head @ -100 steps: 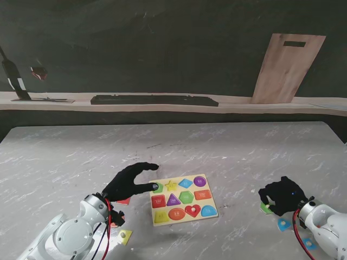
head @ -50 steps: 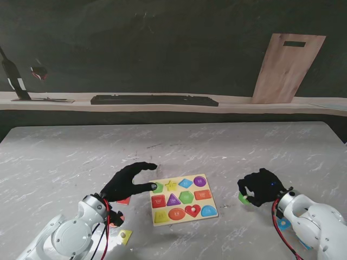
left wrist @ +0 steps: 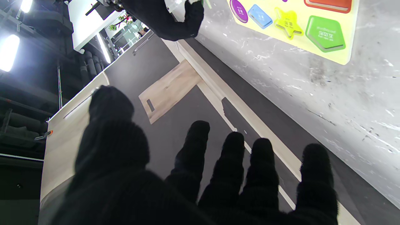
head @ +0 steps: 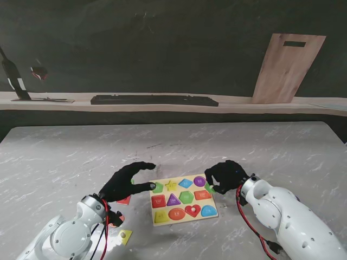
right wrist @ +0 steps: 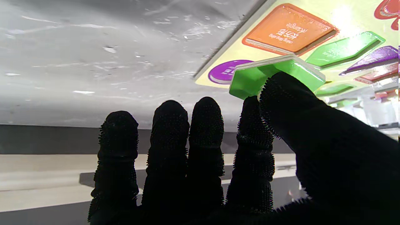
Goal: Fit puzzle pieces into a puzzle board
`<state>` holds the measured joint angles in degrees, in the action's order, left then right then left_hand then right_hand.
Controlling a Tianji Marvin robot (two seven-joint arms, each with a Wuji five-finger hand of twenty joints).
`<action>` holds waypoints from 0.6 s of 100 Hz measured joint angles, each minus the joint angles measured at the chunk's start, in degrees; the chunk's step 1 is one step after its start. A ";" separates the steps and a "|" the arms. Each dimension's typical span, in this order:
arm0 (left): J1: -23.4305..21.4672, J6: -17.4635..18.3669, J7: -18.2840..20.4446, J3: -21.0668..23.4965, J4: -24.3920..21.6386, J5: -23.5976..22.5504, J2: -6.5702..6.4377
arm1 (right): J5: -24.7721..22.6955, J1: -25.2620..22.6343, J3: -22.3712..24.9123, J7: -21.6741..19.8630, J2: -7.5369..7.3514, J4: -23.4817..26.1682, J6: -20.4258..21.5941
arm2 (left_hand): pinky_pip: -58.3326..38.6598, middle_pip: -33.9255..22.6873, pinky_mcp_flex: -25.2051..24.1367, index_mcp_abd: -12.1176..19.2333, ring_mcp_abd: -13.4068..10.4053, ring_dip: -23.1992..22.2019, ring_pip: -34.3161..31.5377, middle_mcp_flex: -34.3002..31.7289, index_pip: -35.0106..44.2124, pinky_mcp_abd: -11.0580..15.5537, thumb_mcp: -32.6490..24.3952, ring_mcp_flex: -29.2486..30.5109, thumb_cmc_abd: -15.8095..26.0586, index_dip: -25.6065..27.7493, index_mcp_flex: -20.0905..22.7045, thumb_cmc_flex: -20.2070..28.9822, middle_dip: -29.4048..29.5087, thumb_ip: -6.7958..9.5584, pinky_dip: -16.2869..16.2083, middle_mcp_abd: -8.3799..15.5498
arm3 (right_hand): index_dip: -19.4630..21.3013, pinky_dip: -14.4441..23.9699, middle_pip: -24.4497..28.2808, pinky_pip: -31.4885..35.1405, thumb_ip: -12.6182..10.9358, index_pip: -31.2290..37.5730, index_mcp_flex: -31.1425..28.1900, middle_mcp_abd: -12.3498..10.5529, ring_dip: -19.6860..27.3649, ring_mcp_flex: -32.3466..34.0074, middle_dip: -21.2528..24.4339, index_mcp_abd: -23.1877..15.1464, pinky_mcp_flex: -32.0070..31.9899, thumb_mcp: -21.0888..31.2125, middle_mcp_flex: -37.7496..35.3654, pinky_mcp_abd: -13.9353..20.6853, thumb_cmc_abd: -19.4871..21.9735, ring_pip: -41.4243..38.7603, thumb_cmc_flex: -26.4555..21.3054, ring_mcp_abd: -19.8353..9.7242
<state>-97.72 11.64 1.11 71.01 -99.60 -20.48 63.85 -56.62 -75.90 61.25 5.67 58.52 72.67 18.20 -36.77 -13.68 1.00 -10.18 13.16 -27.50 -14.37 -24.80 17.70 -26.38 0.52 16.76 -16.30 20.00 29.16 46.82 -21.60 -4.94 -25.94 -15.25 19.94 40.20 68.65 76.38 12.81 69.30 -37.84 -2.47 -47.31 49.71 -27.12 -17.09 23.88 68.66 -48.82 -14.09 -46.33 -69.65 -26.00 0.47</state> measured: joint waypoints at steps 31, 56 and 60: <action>-0.14 -0.28 -0.19 0.13 -0.21 -0.03 0.03 | 5.71 6.37 -9.83 0.72 1.75 -4.55 -2.79 | 0.00 0.00 0.00 0.00 0.00 0.00 0.00 0.00 0.00 0.00 0.00 0.00 0.59 0.00 0.00 0.01 0.00 0.00 0.00 0.00 | 0.01 0.79 0.81 0.63 -0.73 0.00 -0.01 0.68 -0.70 0.00 -0.63 0.26 0.07 0.01 0.00 -0.56 -0.05 -1.27 0.00 0.04; -0.20 -0.41 -0.22 0.21 -0.28 0.00 0.05 | 7.42 8.53 -14.84 0.81 2.54 -5.89 -3.86 | 0.00 0.00 0.00 0.00 0.00 0.00 0.00 0.00 -0.07 0.00 0.00 0.00 0.59 0.00 0.00 0.01 0.00 0.00 0.00 0.00 | 0.01 1.35 0.90 1.18 -1.19 0.04 -0.01 0.70 -0.72 0.00 -0.70 0.72 0.07 0.01 0.00 -0.66 -0.05 -1.86 -0.03 0.08; -0.21 -0.41 -0.22 0.21 -0.29 0.01 0.05 | 7.45 8.81 -15.48 0.81 2.62 -6.17 -3.80 | 0.00 0.00 0.00 0.00 0.00 0.00 0.00 0.00 -0.09 0.00 0.00 0.00 0.59 0.00 0.00 0.01 0.00 0.00 0.00 0.00 | 0.01 1.35 0.90 1.18 -1.19 0.05 -0.01 0.71 -0.73 0.00 -0.70 0.74 0.07 0.01 0.00 -0.66 -0.05 -1.86 -0.03 0.08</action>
<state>-97.94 11.23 0.89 71.22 -99.89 -20.46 63.90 -49.17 -67.09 45.77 6.48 61.14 66.50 14.40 -36.77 -13.68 1.00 -10.17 13.16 -27.50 -14.37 -24.80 17.61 -26.38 0.52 16.76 -15.71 20.00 29.16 46.82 -21.60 -4.94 -25.95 -15.25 19.95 41.55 69.55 77.55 11.62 69.36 -37.85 -1.75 -48.05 49.70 -27.82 -16.35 23.95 68.67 -48.82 -14.75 -46.38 -71.51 -26.04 0.55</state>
